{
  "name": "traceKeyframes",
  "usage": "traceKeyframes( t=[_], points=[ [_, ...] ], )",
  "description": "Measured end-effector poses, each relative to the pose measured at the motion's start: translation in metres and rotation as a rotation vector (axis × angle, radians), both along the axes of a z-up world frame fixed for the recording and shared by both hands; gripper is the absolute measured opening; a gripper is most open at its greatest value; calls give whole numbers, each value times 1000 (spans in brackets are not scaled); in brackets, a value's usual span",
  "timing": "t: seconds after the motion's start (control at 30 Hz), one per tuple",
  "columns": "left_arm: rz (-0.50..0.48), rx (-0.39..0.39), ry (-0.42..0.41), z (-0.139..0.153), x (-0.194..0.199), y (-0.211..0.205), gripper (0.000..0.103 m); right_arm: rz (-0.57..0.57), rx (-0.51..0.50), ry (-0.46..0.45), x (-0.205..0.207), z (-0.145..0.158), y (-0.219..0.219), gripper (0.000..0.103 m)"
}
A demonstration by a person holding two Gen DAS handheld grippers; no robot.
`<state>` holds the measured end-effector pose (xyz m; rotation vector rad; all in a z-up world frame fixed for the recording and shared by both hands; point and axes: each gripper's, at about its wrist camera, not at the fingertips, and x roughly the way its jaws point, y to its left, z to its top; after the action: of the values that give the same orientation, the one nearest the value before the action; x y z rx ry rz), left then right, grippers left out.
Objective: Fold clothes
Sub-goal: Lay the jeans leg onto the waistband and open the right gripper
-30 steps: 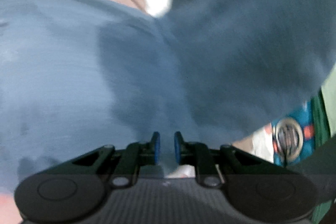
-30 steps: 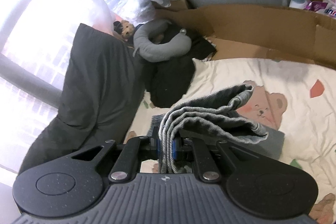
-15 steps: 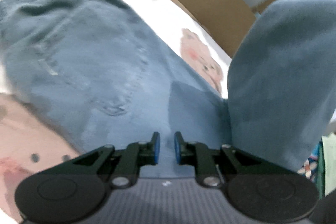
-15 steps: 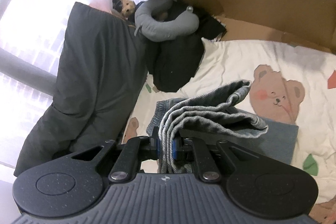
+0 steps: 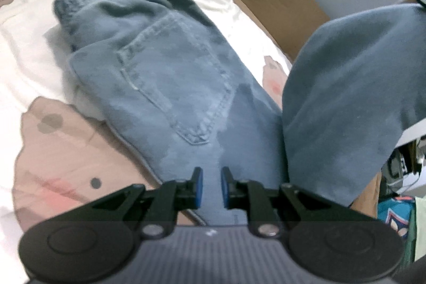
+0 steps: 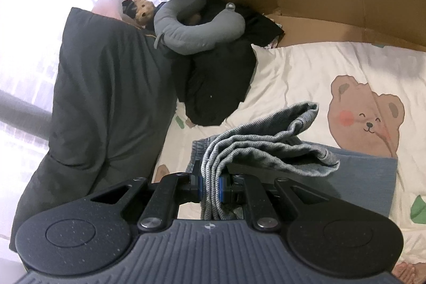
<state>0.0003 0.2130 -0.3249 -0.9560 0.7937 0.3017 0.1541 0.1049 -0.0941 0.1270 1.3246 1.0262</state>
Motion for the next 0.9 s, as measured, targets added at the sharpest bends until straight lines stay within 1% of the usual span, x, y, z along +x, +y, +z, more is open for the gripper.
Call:
traceKeyframes(
  t=[0.13, 0.23, 0.37, 0.47, 0.57, 0.77, 0.9],
  points=[
    [31, -8, 1, -1, -10, 6, 15, -15, 22, -26, 0, 0, 7, 10],
    [39, -3, 4, -2, -11, 9, 15, -35, 37, -43, 0, 3, 9, 10],
    [55, -3, 7, -3, -12, 12, 15, -22, 36, -57, -4, -3, 17, 10],
    [73, -10, -4, 1, -15, 15, 15, -8, 20, -44, -9, -19, 26, 10],
    [98, 2, -6, 7, -20, 19, 15, 3, 7, -13, -12, -43, 35, 10],
    [166, 11, -3, 15, -33, 30, 15, 6, 37, 52, -15, -92, 56, 10],
    [219, -4, -10, 18, -44, 37, 15, 35, 46, 64, -16, -124, 74, 11]
  ],
)
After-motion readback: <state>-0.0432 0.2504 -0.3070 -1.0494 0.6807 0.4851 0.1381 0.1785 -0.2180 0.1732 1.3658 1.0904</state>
